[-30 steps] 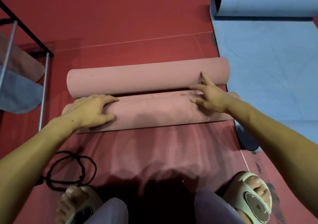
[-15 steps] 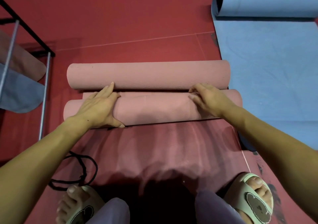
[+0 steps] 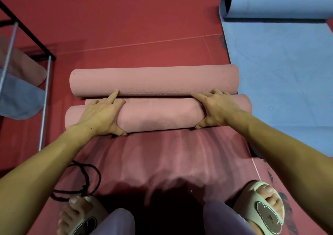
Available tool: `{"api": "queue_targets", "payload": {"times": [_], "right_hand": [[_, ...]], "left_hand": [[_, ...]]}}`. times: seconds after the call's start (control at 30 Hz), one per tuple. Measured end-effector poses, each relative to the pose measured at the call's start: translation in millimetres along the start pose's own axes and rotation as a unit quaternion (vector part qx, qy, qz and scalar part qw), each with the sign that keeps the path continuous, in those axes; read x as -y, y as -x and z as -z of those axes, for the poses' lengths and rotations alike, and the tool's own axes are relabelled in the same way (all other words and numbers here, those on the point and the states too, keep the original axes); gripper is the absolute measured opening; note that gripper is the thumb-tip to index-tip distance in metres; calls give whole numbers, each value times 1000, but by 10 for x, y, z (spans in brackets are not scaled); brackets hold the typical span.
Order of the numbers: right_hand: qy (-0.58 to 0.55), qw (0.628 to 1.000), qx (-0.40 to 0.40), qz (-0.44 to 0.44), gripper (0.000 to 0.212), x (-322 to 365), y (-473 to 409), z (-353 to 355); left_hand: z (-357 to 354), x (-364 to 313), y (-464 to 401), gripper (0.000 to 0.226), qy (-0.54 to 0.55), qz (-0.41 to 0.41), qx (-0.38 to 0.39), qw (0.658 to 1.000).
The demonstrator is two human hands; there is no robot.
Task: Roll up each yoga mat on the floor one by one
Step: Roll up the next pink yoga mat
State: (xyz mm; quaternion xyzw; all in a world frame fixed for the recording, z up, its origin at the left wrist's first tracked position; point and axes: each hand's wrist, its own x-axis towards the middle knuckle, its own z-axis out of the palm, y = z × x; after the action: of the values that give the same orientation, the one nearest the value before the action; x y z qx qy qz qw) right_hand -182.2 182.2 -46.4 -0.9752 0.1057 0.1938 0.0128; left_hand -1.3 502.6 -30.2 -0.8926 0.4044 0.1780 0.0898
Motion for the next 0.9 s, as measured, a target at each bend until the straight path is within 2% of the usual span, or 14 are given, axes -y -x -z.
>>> {"api": "queue_targets", "payload": {"times": [0.1,0.23,0.33,0.4,0.5,0.53,0.7,0.9], "right_hand": [[13,1000,25,-2,129,36,-1,40],[-5,999,35,3,111,73,62,5],[-47,996,80,-4,100,105,149,-58],[-87,988,131,2,105,132,234,-124],[-130,969,208,17,143,118,294,-229],[-129,966,224,14,149,121,300,-236],[-128,962,240,-17,135,110,327,-66],[-79,973,216,-7,135,111,362,-65]], "left_hand": [[-68,45,29,129,19,-14,-3,1000],[-135,52,151,126,55,-24,3,998],[-170,1,296,118,64,-41,15,997],[-209,-25,414,112,57,-57,33,996],[-236,-24,518,111,76,-79,67,992],[-231,-14,524,111,83,-82,78,990],[-142,10,440,117,82,-89,109,987],[-199,37,487,126,60,-97,66,991]]}}
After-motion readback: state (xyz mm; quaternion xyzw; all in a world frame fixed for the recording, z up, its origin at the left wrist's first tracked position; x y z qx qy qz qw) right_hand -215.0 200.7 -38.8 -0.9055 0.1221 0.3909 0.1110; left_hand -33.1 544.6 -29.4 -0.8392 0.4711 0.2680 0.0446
